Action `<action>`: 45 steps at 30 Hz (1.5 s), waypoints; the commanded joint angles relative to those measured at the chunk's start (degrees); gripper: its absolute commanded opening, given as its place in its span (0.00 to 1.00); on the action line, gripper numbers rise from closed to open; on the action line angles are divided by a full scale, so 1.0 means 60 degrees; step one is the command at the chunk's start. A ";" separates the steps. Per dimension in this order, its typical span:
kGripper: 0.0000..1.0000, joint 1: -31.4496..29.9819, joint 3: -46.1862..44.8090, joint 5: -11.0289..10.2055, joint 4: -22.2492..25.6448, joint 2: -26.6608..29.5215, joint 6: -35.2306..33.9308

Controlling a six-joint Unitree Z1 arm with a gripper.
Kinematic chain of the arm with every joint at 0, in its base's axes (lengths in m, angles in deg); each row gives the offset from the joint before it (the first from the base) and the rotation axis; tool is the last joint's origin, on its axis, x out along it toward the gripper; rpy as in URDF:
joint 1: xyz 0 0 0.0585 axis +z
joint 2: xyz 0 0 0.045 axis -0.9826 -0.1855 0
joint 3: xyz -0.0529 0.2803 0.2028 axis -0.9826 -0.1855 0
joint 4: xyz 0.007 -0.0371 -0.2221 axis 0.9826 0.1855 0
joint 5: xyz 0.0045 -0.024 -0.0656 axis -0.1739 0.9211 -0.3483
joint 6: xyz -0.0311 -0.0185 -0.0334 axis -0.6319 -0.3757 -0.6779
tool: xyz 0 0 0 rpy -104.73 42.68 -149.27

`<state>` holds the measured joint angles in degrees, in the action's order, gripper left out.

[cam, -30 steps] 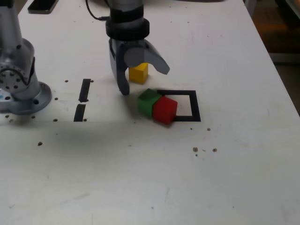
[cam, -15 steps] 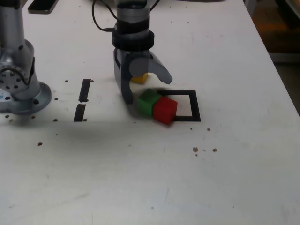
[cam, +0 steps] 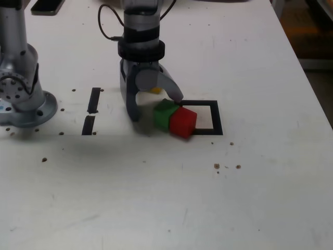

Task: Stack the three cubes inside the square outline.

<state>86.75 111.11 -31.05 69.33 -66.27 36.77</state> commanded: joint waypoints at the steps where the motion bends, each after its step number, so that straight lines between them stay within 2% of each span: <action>1: 0.87 -0.0080 -0.0039 0.0047 -0.0044 -0.0093 0.0012; 7: 0.81 -0.0217 -0.0021 0.0137 -0.0136 -0.0216 0.0084; 11: 0.71 -0.0246 -0.0030 0.0143 -0.0191 -0.0258 0.0111; 15: 0.56 -0.0249 -0.0044 0.0090 -0.0210 -0.0246 0.0168; 21: 0.21 -0.0250 -0.0068 -0.0211 -0.0333 -0.0049 0.0492; 25: 0.13 -0.0247 -0.0216 -0.0328 -0.0161 0.0230 0.0705; 32: 0.13 -0.0244 -0.1147 -0.0368 0.0834 0.1032 0.0694; 38: 0.16 -0.0244 -0.2009 -0.0306 0.1042 0.1740 0.0669; 40: 0.26 -0.0244 -0.2132 -0.0276 0.1036 0.1916 0.0724; 45: 0.71 -0.0244 -0.2146 -0.0194 0.0932 0.2150 0.1166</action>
<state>85.24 98.18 -32.34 75.02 -53.82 43.57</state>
